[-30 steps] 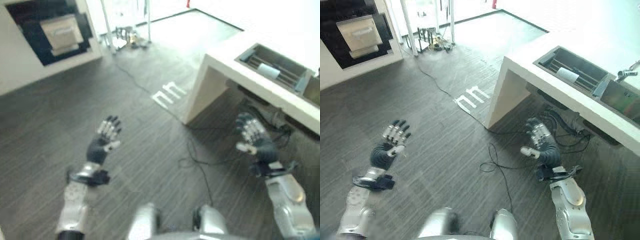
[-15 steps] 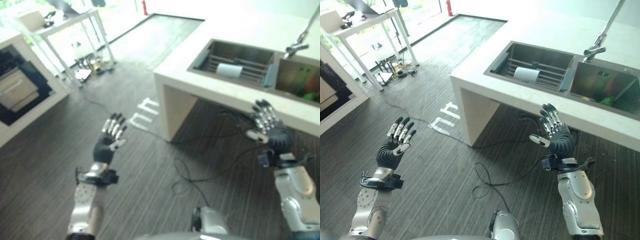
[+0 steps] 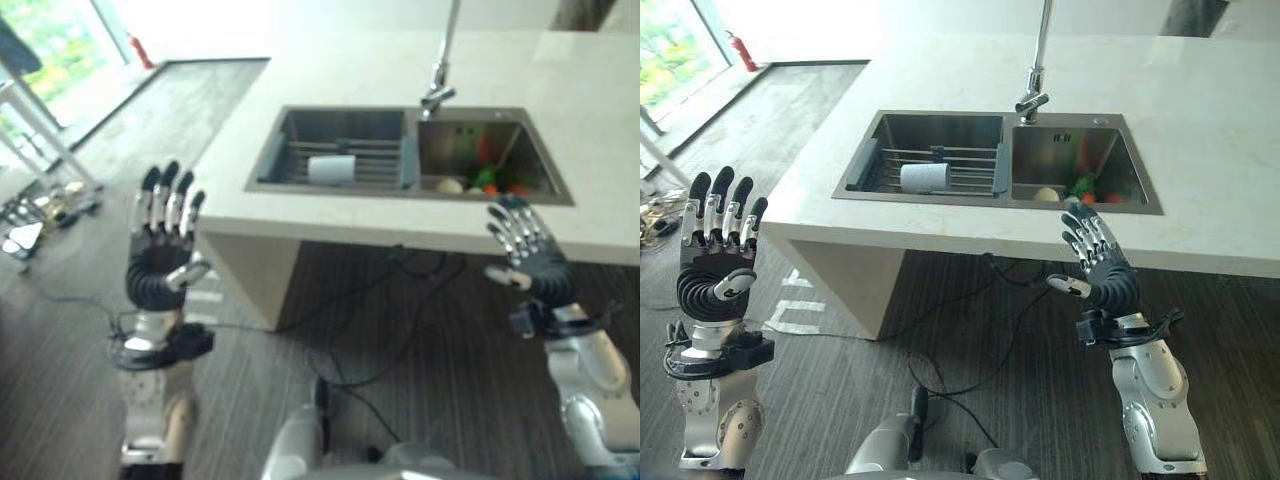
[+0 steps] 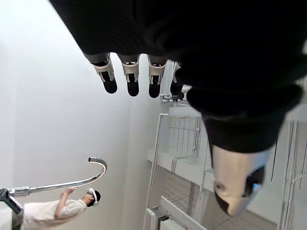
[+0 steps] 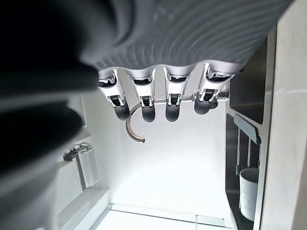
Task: Place the dishes in the dishwasher.
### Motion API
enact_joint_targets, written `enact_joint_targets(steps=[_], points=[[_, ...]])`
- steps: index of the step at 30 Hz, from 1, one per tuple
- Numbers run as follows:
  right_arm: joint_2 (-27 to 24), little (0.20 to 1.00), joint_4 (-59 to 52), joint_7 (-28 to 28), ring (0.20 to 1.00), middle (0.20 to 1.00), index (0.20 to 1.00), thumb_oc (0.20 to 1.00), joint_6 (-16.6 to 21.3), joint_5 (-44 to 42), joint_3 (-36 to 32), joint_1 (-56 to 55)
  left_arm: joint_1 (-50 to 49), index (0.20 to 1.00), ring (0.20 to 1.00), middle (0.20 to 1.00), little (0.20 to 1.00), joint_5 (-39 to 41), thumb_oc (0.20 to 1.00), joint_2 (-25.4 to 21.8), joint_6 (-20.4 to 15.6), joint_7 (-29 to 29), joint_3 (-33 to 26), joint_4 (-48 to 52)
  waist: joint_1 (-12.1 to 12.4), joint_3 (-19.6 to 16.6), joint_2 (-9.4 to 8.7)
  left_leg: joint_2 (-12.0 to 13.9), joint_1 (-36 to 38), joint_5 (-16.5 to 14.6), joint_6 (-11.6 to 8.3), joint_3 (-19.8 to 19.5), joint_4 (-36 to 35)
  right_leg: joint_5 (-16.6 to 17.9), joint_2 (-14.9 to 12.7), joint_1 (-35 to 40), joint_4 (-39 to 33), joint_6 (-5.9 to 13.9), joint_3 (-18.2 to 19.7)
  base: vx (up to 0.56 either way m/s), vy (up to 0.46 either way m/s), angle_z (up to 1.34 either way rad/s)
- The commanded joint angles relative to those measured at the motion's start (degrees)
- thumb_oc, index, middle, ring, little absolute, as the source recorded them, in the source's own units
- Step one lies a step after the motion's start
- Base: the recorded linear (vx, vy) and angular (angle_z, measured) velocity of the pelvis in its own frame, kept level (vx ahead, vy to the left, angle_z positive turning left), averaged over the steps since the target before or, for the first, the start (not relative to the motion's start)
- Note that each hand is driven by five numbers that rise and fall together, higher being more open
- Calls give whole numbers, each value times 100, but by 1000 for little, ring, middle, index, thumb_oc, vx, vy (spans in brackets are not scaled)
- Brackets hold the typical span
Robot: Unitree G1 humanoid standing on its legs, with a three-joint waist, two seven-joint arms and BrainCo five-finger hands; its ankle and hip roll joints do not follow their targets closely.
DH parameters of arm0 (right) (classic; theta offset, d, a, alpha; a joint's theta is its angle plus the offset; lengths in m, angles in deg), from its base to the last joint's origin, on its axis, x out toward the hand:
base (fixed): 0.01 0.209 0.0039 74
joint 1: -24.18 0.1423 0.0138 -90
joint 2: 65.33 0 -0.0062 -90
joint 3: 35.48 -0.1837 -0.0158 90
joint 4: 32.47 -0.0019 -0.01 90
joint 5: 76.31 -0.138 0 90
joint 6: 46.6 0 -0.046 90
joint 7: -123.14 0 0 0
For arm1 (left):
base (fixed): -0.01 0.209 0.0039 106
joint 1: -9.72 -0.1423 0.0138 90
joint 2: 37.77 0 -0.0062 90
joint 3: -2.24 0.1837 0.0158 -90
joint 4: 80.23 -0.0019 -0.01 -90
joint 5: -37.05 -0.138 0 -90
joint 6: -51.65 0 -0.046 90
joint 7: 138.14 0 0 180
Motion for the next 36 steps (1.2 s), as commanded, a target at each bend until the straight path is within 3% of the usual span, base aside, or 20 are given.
enact_joint_targets(steps=[1,5,7,8,9,10,12,13,15,18,19,22,26,29,31,33,34,36], points=[[25,1000,-542,36,1000,1000,1000,1000,83,-223,-330,120,31,1000,1000,1000,1000,-42,1000,-352,-266,19,-112,380,233,-228,-67,244,564,-145,-257,346,199,-135,-975,-401,175,937,-418,124,213,-42],[105,1000,-649,-24,1000,1000,1000,1000,102,-280,-503,-24,294,1000,1000,1000,1000,15,1000,-516,-96,154,-137,415,143,-354,-144,169,743,-348,-107,577,199,-44,-1259,-375,175,1111,-554,135,259,-12],[233,1000,-576,-102,1000,1000,1000,1000,140,-162,-439,57,315,1000,1000,1000,1000,-6,1000,-547,116,261,-136,420,197,-414,-184,8,825,-411,100,633,199,46,-1323,-218,175,1172,-529,186,368,-8],[285,1000,-540,-164,1000,1000,1000,1000,154,-99,-384,91,318,1000,1000,1000,1000,-19,1000,-544,244,294,-108,426,204,-432,-198,-70,858,-431,196,649,199,315,-1303,-136,175,1220,-555,241,421,-11],[400,1000,-492,-222,1000,1000,1000,1000,155,6,-246,116,303,1000,1000,1000,1000,-160,1000,-536,320,305,-40,431,135,-411,-92,-146,999,-516,350,563,199,981,-1073,-117,451,1297,-544,262,409,-23],[442,1000,-478,-159,1000,1000,1000,1000,144,51,-147,45,297,1000,1000,1000,1000,-231,1000,-528,364,267,-1,447,58,-355,-29,-154,1157,-618,395,543,199,1111,-934,-619,1208,1237,-574,244,315,-15],[391,1000,-446,-74,1000,1000,1000,1000,151,-10,-99,39,319,1000,1000,1000,1000,-309,1000,-572,380,188,10,451,81,-358,-67,-168,1214,-678,357,588,199,1055,-1063,-710,833,1168,-900,138,9,-31],[320,1000,-443,2,1000,1000,1000,1000,130,-164,-146,27,332,1000,1000,1000,1000,-414,1000,-615,350,124,0,445,60,-357,-100,-155,1265,-731,326,626,199,1043,-1158,-677,224,1155,-1065,124,-155,-45],[244,1000,-452,123,1000,1000,1000,1000,82,-367,-279,18,330,1000,1000,1000,1000,-578,1000,-681,346,29,-30,462,-2,-303,-235,-194,1378,-846,269,727,199,772,-1471,-1075,175,1180,-1031,120,-224,-54],[312,1000,-507,257,1000,1000,1000,1000,33,-333,-240,102,287,1000,1000,1000,1000,-683,1000,-723,372,-83,-42,510,-123,-302,-281,-111,1546,-1043,220,863,199,1018,-1756,-1606,175,1310,-809,154,-285,-35],[326,1000,-511,270,1000,1000,1000,1000,35,-295,-240,107,282,1000,1000,1000,1000,-586,1000,-713,415,-30,-47,510,-151,-309,-295,-109,1577,-1099,233,857,199,956,-1734,-1677,175,1346,-687,177,-341,10],[267,1000,-457,187,1000,1000,1000,1000,9,-192,-136,177,176,1000,1000,1000,1000,-338,1000,-647,433,-15,-13,485,-102,-401,-348,-28,1652,-1132,165,967,199,923,-1748,-1665,175,1348,-803,136,-317,14],[248,1000,-429,48,1000,1000,1000,1000,-105,-302,-165,222,109,1000,1000,1000,1000,-168,1000,-542,446,-32,39,465,-168,-500,-332,243,1849,-1132,18,1116,199,766,-1572,-1483,175,1170,-841,192,-404,-4],[250,1000,-465,-27,1000,1000,1000,1000,-131,-369,-259,118,107,1000,1000,1000,1000,-230,1000,-515,514,37,78,450,-231,-534,-314,394,1968,-1017,-132,1160,199,673,-1451,-1347,175,1039,-891,149,-317,7],[240,1000,-435,-25,1000,1000,1000,1000,-103,-401,-313,15,81,1000,1000,1000,1000,-183,1000,-500,550,41,70,419,-246,-553,-307,460,2079,-629,-263,1079,199,594,-1343,-1264,175,931,-862,122,-266,4],[211,1000,-463,-6,1000,1000,1000,1000,-143,-395,-307,-20,32,1000,1000,1000,1000,-159,1000,-469,570,97,70,438,-213,-543,-377,373,2202,-262,-307,956,199,551,-1310,-1218,175,839,-762,128,-244,3],[219,1000,-410,-33,1000,1000,1000,1000,-130,-291,-206,-10,13,1000,1000,1000,1000,-507,1000,-441,537,-15,92,398,-77,-463,-484,38,2039,-170,-195,854,199,498,-1340,-1095,175,796,-637,113,-169,-8],[237,1000,-276,-51,1000,1000,1000,1000,-158,-222,-82,138,30,1000,1000,1000,1000,-716,1000,-500,520,-284,90,360,-25,-427,-304,-66,1626,-683,-68,732,199,411,-1166,-1057,175,872,-623,44,25,-2]])
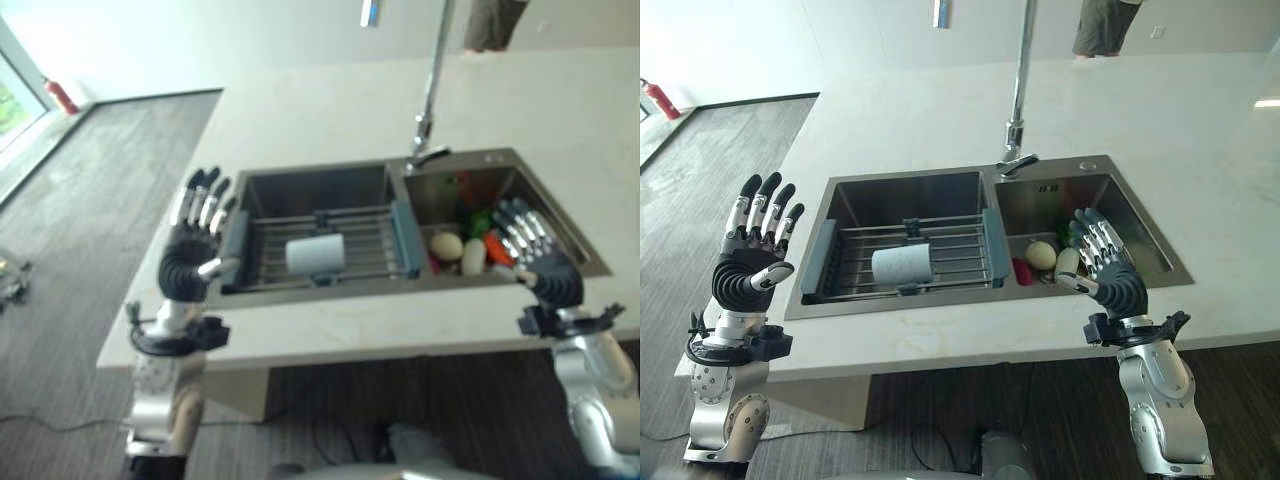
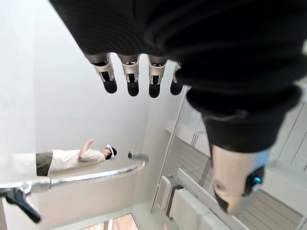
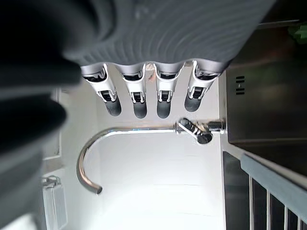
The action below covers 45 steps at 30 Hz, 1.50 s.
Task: Place the dishes in the dishwasher.
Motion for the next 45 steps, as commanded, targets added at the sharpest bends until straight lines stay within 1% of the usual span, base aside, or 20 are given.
enact_joint_targets(steps=[1,3,6,7,8,9,11,13,14,15,18,21,26,27,29,32,34,37,40,45], points=[[-14,1000,-343,-19,1000,1000,1000,1000,284,56,38,342,6,1000,1000,1000,1000,-297,1000,-291,-248,-343,-200,295,42,-62,189,-718,-339,-1214,377,194,-449,314,-214,604,-588,1078,239,5,107,-4],[-9,1000,-312,-55,1000,1000,1000,1000,296,148,70,373,60,1000,1000,1000,1000,-303,1000,-295,-283,-352,-164,258,22,-75,247,-654,-423,-1186,351,210,-449,284,-199,596,-588,1095,197,4,99,-24],[6,1000,-326,3,1000,1000,1000,1000,256,216,100,416,127,1000,1000,1000,1000,-662,1000,-301,-369,-693,-83,243,-23,-150,302,-610,-476,-1257,357,145,-449,260,-206,609,-588,1133,112,-16,136,-32],[-27,1000,-368,77,1000,1000,1000,1000,244,148,74,361,191,1000,1000,1000,1000,-861,1000,-339,-350,-814,-82,209,-66,-185,296,-586,-477,-1283,369,212,-449,243,-228,624,-588,1146,77,-18,172,-23],[-24,1000,-355,131,1000,1000,1000,1000,177,104,57,358,298,1000,1000,1000,1000,-1397,1000,-409,-292,-953,-69,127,-116,-214,296,-567,-452,-1314,376,275,-449,233,-248,647,-588,1163,63,-8,178,-9],[-36,1000,-345,134,1000,1000,1000,1000,155,118,55,365,340,1000,1000,1000,1000,-1747,1000,-485,-205,-998,-57,83,-137,-228,304,-566,-435,-1327,384,299,-449,230,-254,659,-588,1173,64,21,159,-5],[-118,1000,-344,146,1000,1000,1000,1000,52,-24,11,394,439,1000,1000,1000,1000,-2603,1000,-820,-99,-1216,-90,-11,-175,-250,343,-570,-377,-1357,433,373,-449,218,-273,714,-588,1198,57,37,170,-7],[-144,1000,-308,207,1000,1000,1000,1000,34,-12,-15,424,499,1000,1000,1000,1000,-2943,1000,-1019,128,-1248,-147,-126,-180,-256,370,-578,-356,-1375,464,413,-449,224,-289,737,-588,1223,46,32,154,-9],[-144,1000,-278,195,1000,1000,1000,1000,22,94,38,469,554,1000,1000,1000,1000,-3009,1000,-1136,383,-1210,-163,-256,-184,-267,386,-585,-336,-1386,486,440,-449,233,-303,747,-588,1236,51,40,144,-6],[-155,1000,-242,178,1000,1000,1000,1000,-8,173,78,524,601,1000,1000,1000,1000,-3009,1000,-1211,773,-1188,-171,-386,-190,-282,394,-593,-325,-1398,502,459,-449,232,-310,751,-588,1249,73,53,146,1],[-193,1000,-184,116,1000,1000,1000,1000,-133,246,136,692,795,1000,1000,1000,1000,-3273,1000,-1295,1108,-1291,-76,-551,-207,-310,399,-605,-298,-1404,540,503,-449,237,-308,775,-588,1266,123,46,103,-10],[-249,1000,-183,106,1000,1000,1000,1000,-187,266,153,768,990,1000,1000,1000,1000,-3676,1000,-1438,1427,-1123,55,-595,-236,-331,407,-624,-284,-1424,568,527,-449,232,-298,782,-588,1279,162,21,79,-1],[-442,1000,-105,193,1000,1000,1000,1000,-254,298,230,910,1407,1000,1000,1000,1000,-4229,1000,-1866,2110,-978,363,-980,-327,-371,446,-634,-228,-1452,601,619,-449,229,-277,802,-588,1313,234,21,67,-8],[-505,1000,-79,201,1000,1000,1000,1000,-282,273,265,967,1564,1000,1000,1000,1000,-4372,1000,-1988,2287,-917,494,-1161,-360,-385,464,-634,-212,-1457,609,650,-449,227,-269,810,-588,1321,254,23,71,-24],[-599,1000,25,255,1000,1000,1000,1000,-299,230,326,1088,1926,1000,1000,1000,1000,-4423,1000,-2241,2478,-855,701,-1539,-424,-408,497,-626,-188,-1470,614,711,-449,222,-249,814,-588,1330,302,26,69,-15],[-672,1000,82,329,1000,1000,1000,1000,-329,250,386,1173,2293,1000,1000,1000,1000,-4724,1000,-2465,2597,-699,947,-1881,-496,-428,540,-623,-159,-1486,615,764,-449,211,-217,822,-588,1334,363,27,51,-17],[-758,1000,125,437,1000,1000,1000,1000,-342,222,384,1217,2556,1000,1000,1000,1000,-5190,1000,-2628,2552,-520,1177,-2124,-563,-447,563,-619,-131,-1502,618,814,-449,203,-185,830,-588,1329,415,32,37,-18],[-831,1000,179,507,1000,1000,1000,1000,-350,187,416,1282,2831,1000,1000,1000,1000,-5326,1000,-2736,2669,-372,1425,-2480,-625,-460,585,-612,-107,-1520,622,871,-449,191,-157,833,-588,1331,468,21,23,-8],[-884,1000,203,603,1000,1000,1000,1000,-387,201,439,1320,3056,1000,1000,1000,1000,-5469,1000,-2758,2775,-157,1711,-2892,-693,-473,615,-595,-80,-1531,618,937,-449,183,-136,839,-588,1337,517,30,20,-19],[-922,1000,237,701,1000,1000,1000,1000,-375,238,444,1334,3181,1000,1000,1000,1000,-5658,1000,-2696,2758,-53,1979,-3363,-756,-477,630,-575,-47,-1545,614,1001,-449,173,-101,849,-588,1336,567,25,3,-9]])
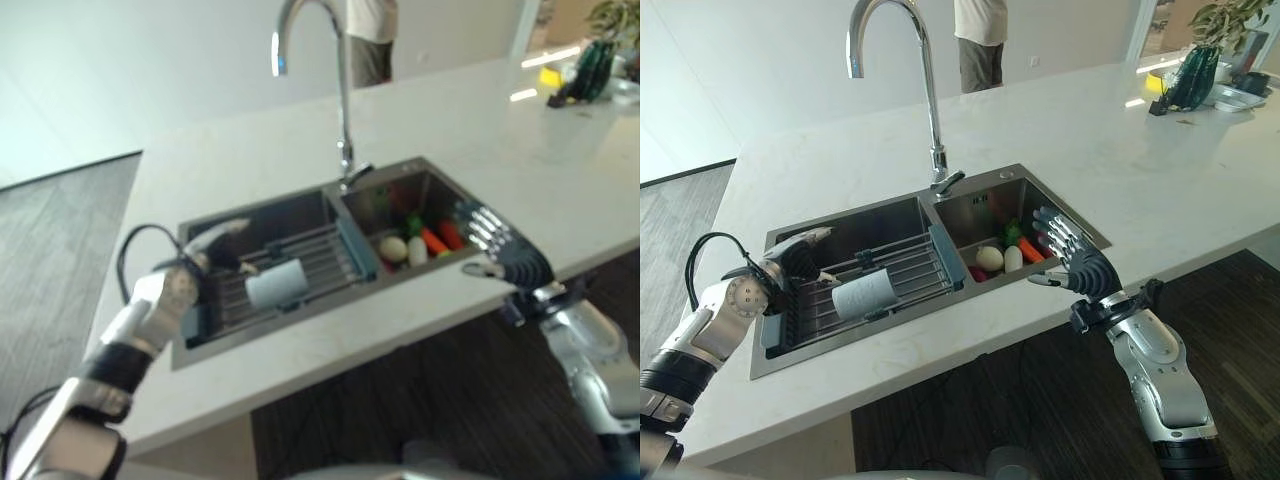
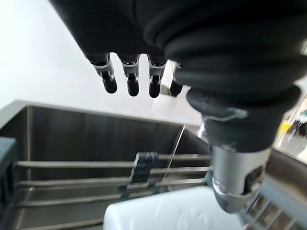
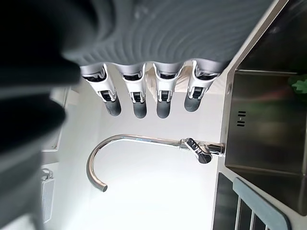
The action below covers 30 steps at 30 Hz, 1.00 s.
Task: Place the dishes in the dishwasher.
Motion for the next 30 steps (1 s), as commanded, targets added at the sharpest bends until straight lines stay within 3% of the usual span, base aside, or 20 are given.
enact_joint_targets(steps=[1,30], points=[[-108,1000,-84,112,1000,1000,1000,1000,190,-42,-72,497,492,1000,1000,1000,1000,-284,1000,-97,-34,-7,-47,-52,-4,-7,51,116,145,-656,-223,-10,312,-312,32,391,-32,415,-69,19,1,-5],[-42,1000,-168,296,1000,1000,1000,1000,246,47,-210,361,42,1000,1000,1000,1000,-964,1000,444,88,70,267,-701,-67,-25,14,178,180,-654,-222,152,312,-343,95,401,-32,392,-40,-2,-5,-5]])
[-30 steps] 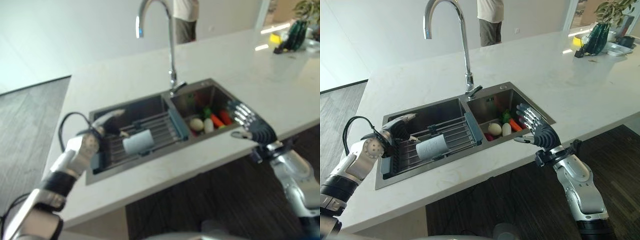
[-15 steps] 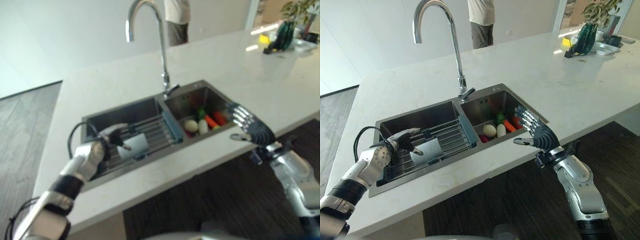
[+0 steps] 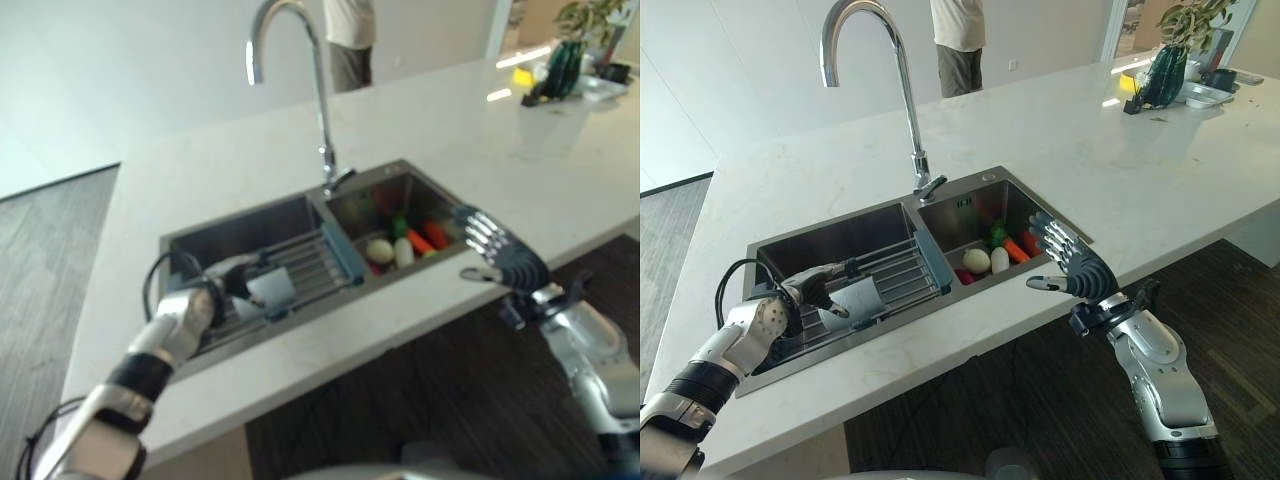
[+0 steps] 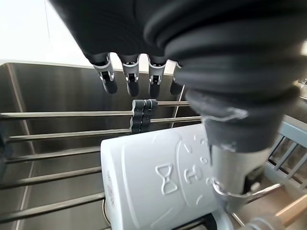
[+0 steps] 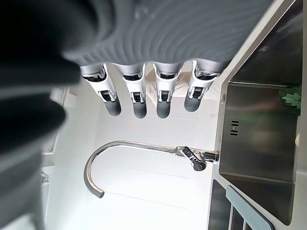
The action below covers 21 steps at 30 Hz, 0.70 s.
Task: Place the dishes in the dishwasher.
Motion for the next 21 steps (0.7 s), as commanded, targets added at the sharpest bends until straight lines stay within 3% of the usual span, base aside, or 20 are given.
enact_joint_targets(steps=[1,21], points=[[-39,1000,-277,66,1000,1000,1000,1000,246,-3,-201,354,141,1000,1000,1000,1000,-304,1000,-64,51,-141,-116,-88,-33,-9,-13,84,-20,-627,-176,-123,430,-425,-8,326,120,385,-164,0,0,0],[-61,1000,-345,163,1000,1000,1000,1000,219,29,-169,413,166,1000,1000,1000,1000,-359,1000,115,140,-118,11,-535,-54,-38,-36,75,-17,-629,-166,-89,430,-412,3,318,120,388,-140,0,0,0]])
